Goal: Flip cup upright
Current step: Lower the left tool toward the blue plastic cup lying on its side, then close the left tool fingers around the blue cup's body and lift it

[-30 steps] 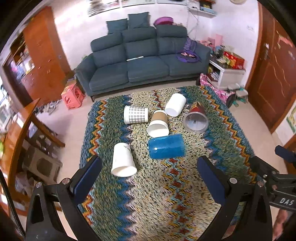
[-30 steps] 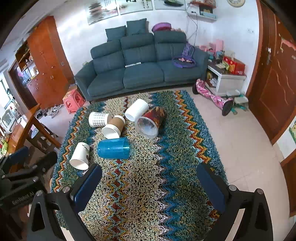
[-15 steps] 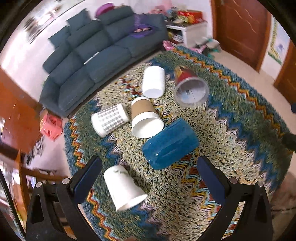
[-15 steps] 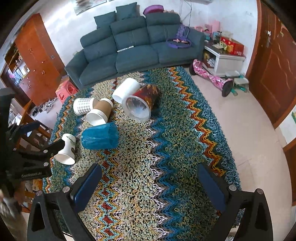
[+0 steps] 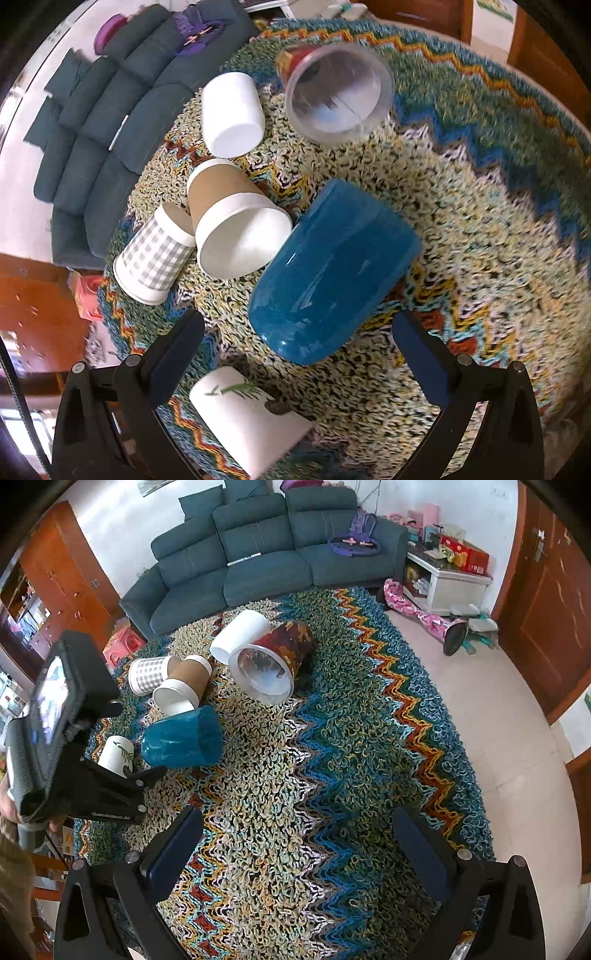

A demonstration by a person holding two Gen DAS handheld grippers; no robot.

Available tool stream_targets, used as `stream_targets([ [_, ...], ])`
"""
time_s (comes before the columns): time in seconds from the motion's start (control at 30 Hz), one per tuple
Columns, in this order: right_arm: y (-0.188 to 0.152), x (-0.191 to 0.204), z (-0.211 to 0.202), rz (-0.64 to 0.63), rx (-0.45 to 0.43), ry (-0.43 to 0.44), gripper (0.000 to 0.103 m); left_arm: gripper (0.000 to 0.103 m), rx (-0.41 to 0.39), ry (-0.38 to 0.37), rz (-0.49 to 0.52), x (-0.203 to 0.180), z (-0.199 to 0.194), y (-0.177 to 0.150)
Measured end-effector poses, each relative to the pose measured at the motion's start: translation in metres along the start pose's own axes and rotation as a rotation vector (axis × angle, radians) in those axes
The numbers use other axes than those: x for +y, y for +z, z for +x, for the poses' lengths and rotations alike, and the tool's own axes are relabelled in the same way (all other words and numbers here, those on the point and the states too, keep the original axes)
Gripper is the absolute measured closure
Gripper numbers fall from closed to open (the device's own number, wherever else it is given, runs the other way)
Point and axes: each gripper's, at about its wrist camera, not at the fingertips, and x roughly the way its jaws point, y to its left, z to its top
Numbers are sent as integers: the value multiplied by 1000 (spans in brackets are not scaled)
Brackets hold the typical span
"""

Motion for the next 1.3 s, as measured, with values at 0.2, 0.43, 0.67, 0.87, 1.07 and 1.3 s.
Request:
stream_targets([
  [0.2,1,-1,9,6,11,-5,1,8,33,17,65,-11,12,4],
  [0.43,0,-1,16,1,22,-8,1,18,61,40,104,-21,20,10],
  [0.67,0,-3,21,5,31,-7,1,18,95,51,105,-18,31,19],
  [0.87,-1,-4,24,2,37,-9,1,19,99,46,104,-9,40,26],
  [1.07,-1,-6,26,9,38,-12,1,22,100,41,86,-9,40,28],
  [1.3,-2,-6,25,8,36,-6,1,24,158,-31,-66,9,34,23],
])
